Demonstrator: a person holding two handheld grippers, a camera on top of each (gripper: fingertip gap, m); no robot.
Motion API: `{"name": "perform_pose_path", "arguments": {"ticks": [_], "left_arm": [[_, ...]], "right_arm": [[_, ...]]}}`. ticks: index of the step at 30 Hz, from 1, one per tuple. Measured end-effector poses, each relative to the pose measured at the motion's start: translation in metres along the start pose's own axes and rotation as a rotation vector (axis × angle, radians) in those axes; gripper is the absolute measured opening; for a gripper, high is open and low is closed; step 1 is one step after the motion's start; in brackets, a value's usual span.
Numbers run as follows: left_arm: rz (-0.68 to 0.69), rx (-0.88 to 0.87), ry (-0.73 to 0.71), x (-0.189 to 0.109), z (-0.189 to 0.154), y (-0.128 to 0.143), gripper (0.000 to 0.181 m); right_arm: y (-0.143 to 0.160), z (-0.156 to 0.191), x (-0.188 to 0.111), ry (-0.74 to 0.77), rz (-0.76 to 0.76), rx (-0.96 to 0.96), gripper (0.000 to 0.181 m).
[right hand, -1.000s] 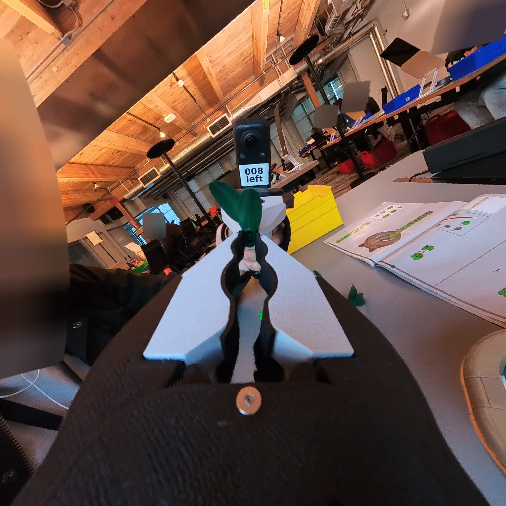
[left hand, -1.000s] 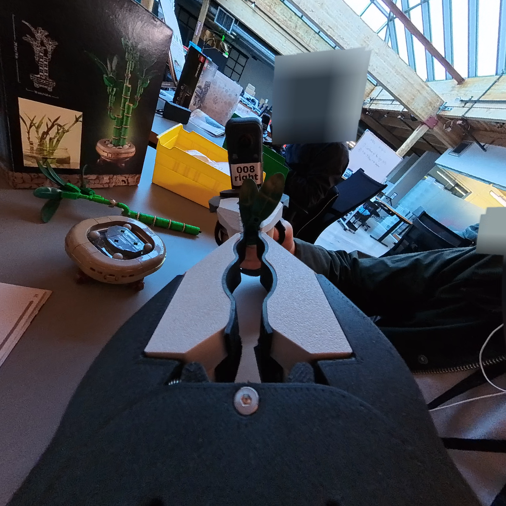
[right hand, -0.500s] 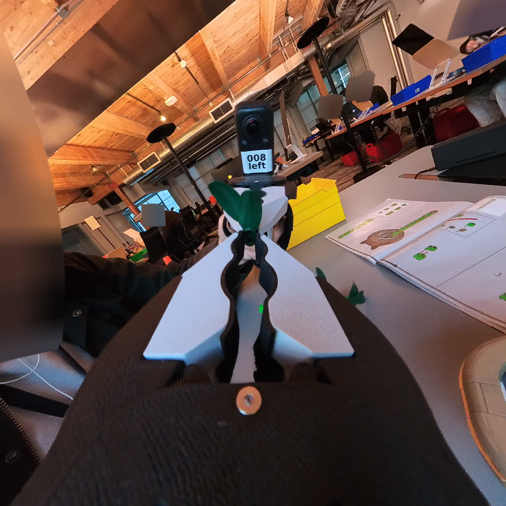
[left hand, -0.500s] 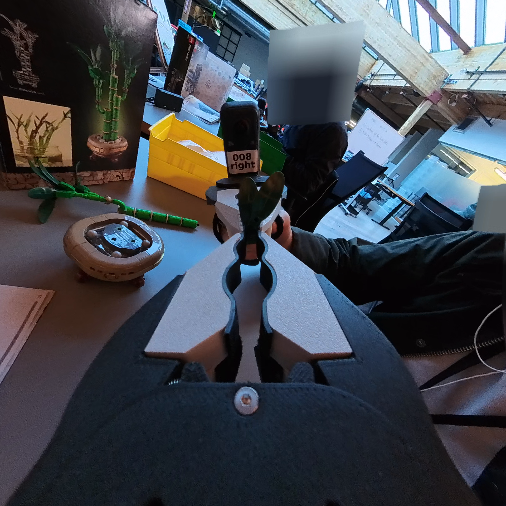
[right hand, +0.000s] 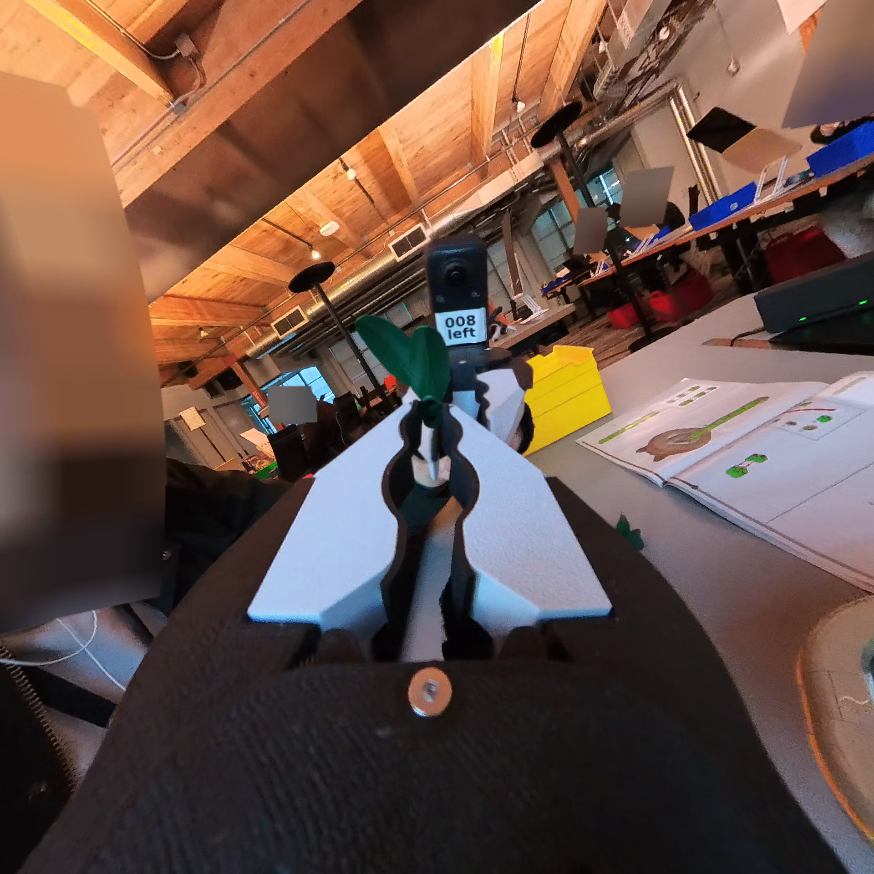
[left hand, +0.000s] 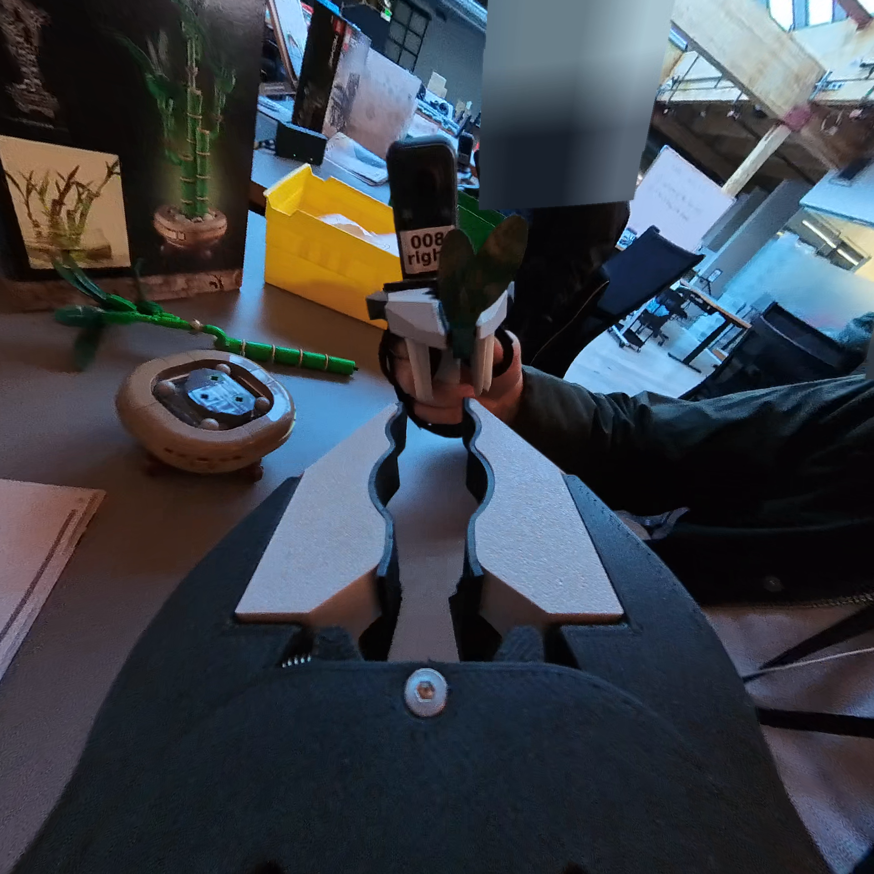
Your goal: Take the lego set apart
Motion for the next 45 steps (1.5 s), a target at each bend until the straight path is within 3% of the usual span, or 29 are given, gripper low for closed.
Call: {"name": "perform_pose_path", "arguments": {"ticks": [5, 36, 39, 45], "left_arm": [[-0.077, 0.055, -0.022, 0.001, -0.01, -0.007, 0.015], [-0.056, 0.017, -0.054, -0.005, -0.008, -0.002, 0.006], [-0.06, 0.008, -0.073, -0.007, -0.006, -0.002, 0.006], [-0.062, -0.012, -0.063, -0.006, -0.005, -0.001, 0.006]], "right_arm": [[0.005, -0.002, 0.003, 0.012, 0.027, -0.008, 0.006], [0.01, -0.006, 0.004, 0.069, 0.052, -0.021, 0.006], [0.011, -0.008, 0.006, 0.073, 0.035, 0.014, 0.012], [0.011, -0.008, 0.007, 0.084, 0.028, 0.027, 0.007]]}}
Point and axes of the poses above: each gripper's, where its closed fingertips meet, x out along the fingers, y out of its underside, z = x × y across the jaws, the point moved 9 cm from there along -x, back along the fingers, and after that the axes turned 12 degrees about y, right-handed, at the moved point
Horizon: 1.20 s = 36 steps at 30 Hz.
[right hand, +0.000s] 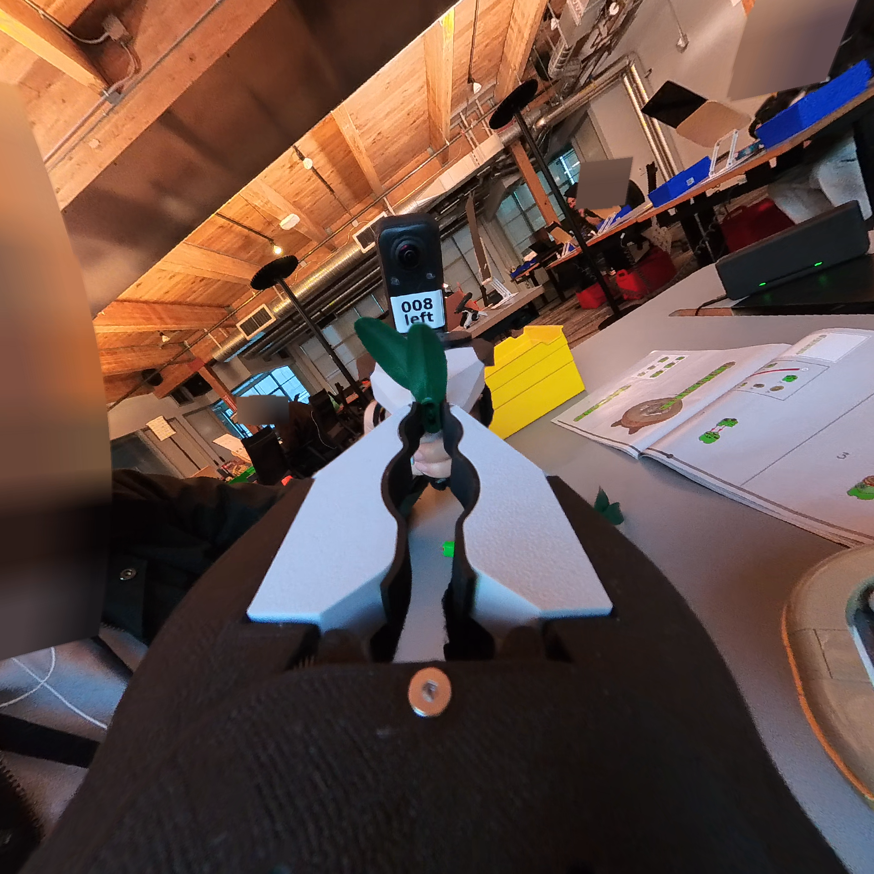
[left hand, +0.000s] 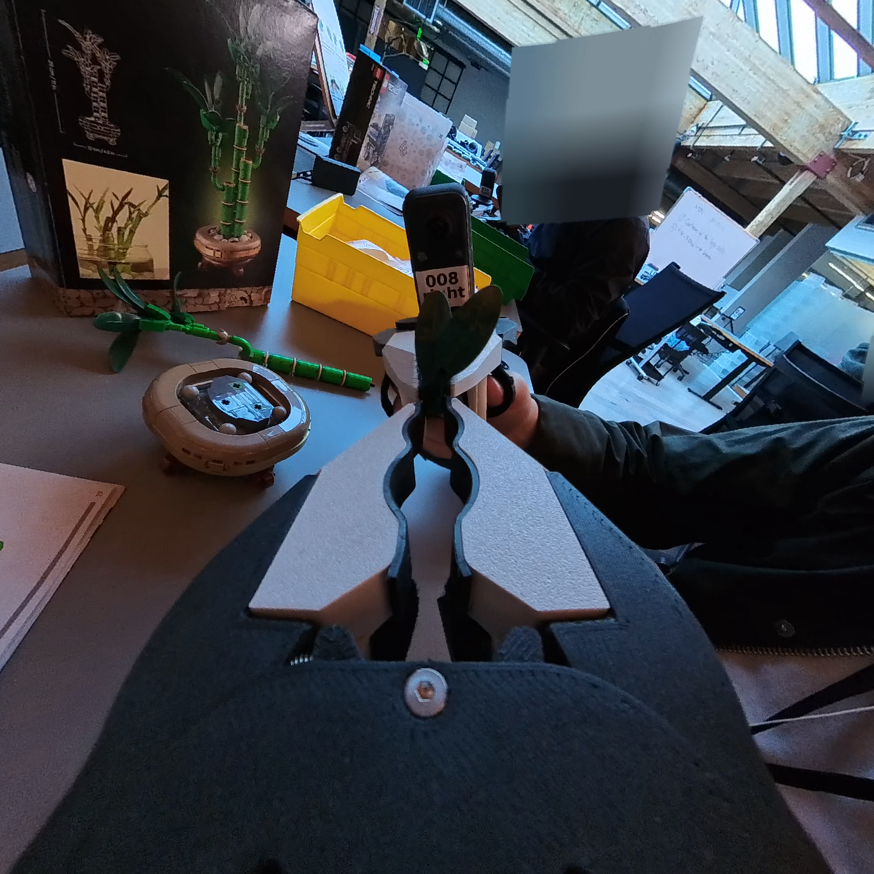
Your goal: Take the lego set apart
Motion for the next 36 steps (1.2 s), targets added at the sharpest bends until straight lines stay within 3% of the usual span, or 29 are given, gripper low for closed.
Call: {"name": "perform_pose_path", "arguments": {"ticks": [6, 11, 22, 24, 26, 27, 29, 32, 36], "left_arm": [[-0.004, -0.009, -0.031, 0.0, 0.003, 0.001, 0.006], [-0.07, -0.063, -0.024, 0.0, 0.005, 0.001, 0.005], [-0.152, -0.059, -0.012, 0.002, 0.002, 0.001, 0.004], [-0.317, -0.053, -0.057, -0.021, 0.004, -0.009, 0.004], [-0.509, -0.066, -0.074, -0.072, 0.007, -0.029, 0.005], [-0.528, -0.056, -0.088, -0.089, 0.008, -0.034, 0.005], [-0.439, -0.049, -0.066, -0.094, 0.011, -0.034, 0.005], [-0.247, -0.119, 0.03, -0.06, 0.018, -0.02, 0.005], [0.032, -0.198, -0.029, -0.02, 0.027, 0.009, 0.006]], "right_arm": [[0.0, 0.0, -0.001, 0.066, 0.005, -0.015, 0.006], [-0.001, -0.005, -0.003, 0.036, -0.011, 0.059, 0.006], [-0.005, 0.0, -0.006, 0.043, -0.028, 0.008, 0.006], [-0.013, -0.006, -0.021, 0.071, -0.121, 0.047, 0.006], [-0.032, -0.018, -0.051, 0.084, -0.268, 0.116, 0.005], [-0.038, -0.018, -0.058, 0.084, -0.289, 0.1, 0.005], [-0.035, -0.012, -0.049, 0.043, -0.192, 0.045, 0.006], [-0.018, -0.004, -0.024, -0.07, -0.051, 0.08, 0.006], [-0.006, 0.002, -0.011, -0.227, 0.015, 0.144, 0.011]]}}
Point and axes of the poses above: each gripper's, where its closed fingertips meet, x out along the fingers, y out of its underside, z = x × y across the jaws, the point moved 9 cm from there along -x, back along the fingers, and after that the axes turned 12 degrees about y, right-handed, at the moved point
